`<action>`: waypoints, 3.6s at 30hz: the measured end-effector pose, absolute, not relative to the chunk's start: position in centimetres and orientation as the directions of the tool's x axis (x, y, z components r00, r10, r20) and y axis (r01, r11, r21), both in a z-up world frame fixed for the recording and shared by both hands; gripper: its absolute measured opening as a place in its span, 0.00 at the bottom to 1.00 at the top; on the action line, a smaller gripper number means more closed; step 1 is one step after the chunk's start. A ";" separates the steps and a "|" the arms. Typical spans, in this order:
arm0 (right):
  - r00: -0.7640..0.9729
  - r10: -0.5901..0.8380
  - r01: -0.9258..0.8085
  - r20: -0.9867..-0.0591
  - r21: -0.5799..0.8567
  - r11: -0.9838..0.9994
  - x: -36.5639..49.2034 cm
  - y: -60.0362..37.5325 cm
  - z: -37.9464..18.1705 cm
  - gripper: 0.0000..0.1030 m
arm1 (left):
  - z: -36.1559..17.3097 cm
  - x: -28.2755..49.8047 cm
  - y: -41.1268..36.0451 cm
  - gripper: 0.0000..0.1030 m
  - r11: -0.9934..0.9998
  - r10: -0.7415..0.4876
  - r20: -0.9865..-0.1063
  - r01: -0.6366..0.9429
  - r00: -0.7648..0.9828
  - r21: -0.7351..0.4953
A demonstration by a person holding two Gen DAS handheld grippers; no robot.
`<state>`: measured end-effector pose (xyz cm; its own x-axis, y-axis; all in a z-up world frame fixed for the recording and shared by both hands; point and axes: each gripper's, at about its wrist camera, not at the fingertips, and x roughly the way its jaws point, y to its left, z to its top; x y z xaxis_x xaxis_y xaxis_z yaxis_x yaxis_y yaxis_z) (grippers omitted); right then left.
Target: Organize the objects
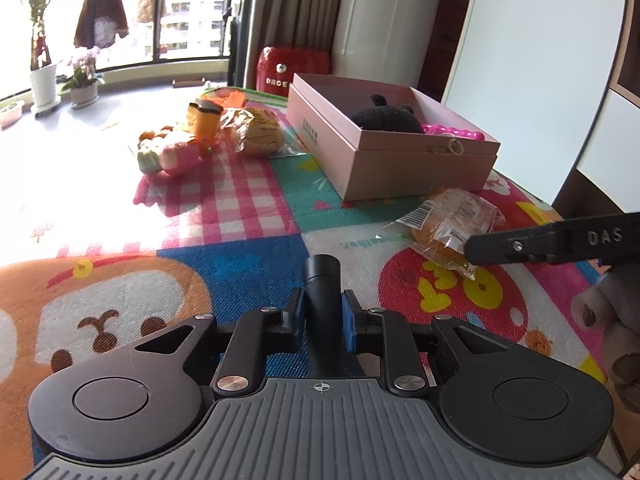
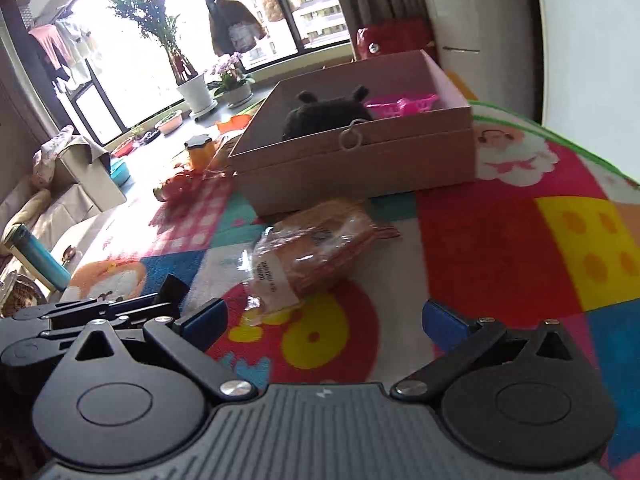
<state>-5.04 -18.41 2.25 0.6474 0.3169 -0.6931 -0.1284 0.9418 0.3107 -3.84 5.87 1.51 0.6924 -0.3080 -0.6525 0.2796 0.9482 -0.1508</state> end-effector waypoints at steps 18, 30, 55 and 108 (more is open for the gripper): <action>0.654 0.089 -0.136 -0.751 -0.001 0.991 1.7 -10.4 0.8 0.73 | 0.9 -4.1 6.6 0.21 0.943 -0.329 -0.640 0.270 0.694 -0.192; 0.740 0.161 -0.187 -0.653 0.030 0.982 -7.8 -17.4 7.1 0.55 | 6.4 -3.1 3.4 0.21 0.934 -0.342 -0.562 0.340 0.753 -0.112; 0.851 0.151 -0.092 -0.503 0.140 0.986 3.7 -23.7 15.2 0.57 | 3.8 0.1 3.8 0.25 0.917 -0.396 -0.555 0.343 0.732 -0.202; 0.567 0.304 -0.541 -0.766 -0.067 0.838 10.4 6.0 4.6 0.40 | 1.9 -3.6 19.1 0.25 0.951 -0.182 -0.496 0.022 0.849 -0.310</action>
